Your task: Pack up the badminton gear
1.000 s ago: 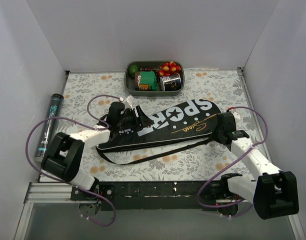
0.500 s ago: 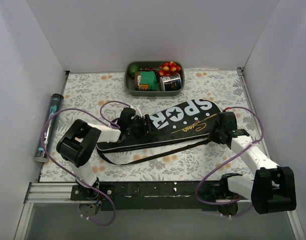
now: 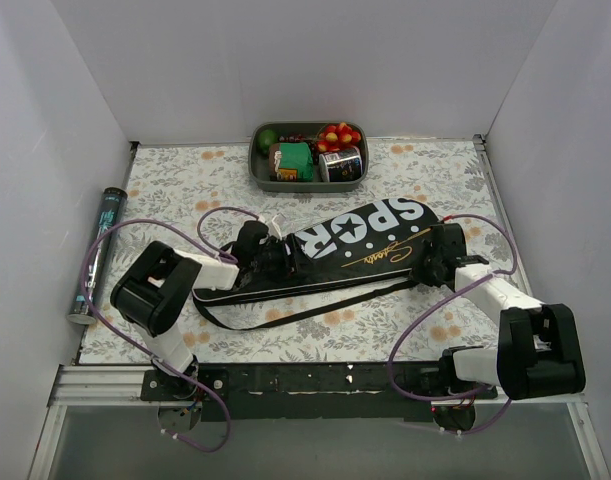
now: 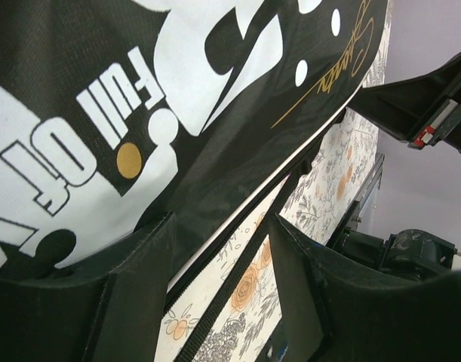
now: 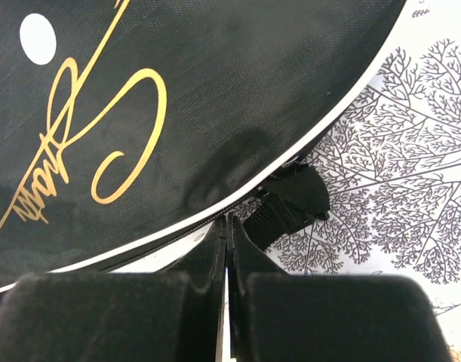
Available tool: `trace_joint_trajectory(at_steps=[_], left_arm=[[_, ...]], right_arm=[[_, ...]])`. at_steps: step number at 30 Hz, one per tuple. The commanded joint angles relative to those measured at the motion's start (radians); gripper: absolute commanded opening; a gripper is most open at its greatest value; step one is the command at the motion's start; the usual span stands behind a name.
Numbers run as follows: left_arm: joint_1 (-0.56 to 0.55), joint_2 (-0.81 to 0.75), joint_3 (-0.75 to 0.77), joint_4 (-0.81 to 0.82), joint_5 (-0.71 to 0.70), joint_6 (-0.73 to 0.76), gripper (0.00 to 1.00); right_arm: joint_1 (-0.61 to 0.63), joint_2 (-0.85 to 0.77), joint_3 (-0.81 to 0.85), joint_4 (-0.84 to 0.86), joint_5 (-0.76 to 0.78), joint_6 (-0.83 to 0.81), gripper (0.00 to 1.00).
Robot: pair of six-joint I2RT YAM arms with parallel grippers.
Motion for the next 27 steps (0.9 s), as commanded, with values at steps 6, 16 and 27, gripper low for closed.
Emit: trace_joint_trajectory(at_steps=[6, 16, 27], left_arm=[[-0.002, -0.042, -0.07, 0.013, -0.031, 0.019, 0.52], [0.002, -0.078, -0.107, 0.019, -0.049, 0.027, 0.52], [0.009, -0.115, -0.136, 0.007, -0.043, 0.039, 0.51]], right_arm=[[-0.006, 0.056, -0.019, -0.006, 0.222, 0.113, 0.01], [-0.085, 0.074, 0.044, -0.219, 0.459, 0.209, 0.01], [-0.114, 0.048, 0.047, -0.115, 0.368, 0.111, 0.01]])
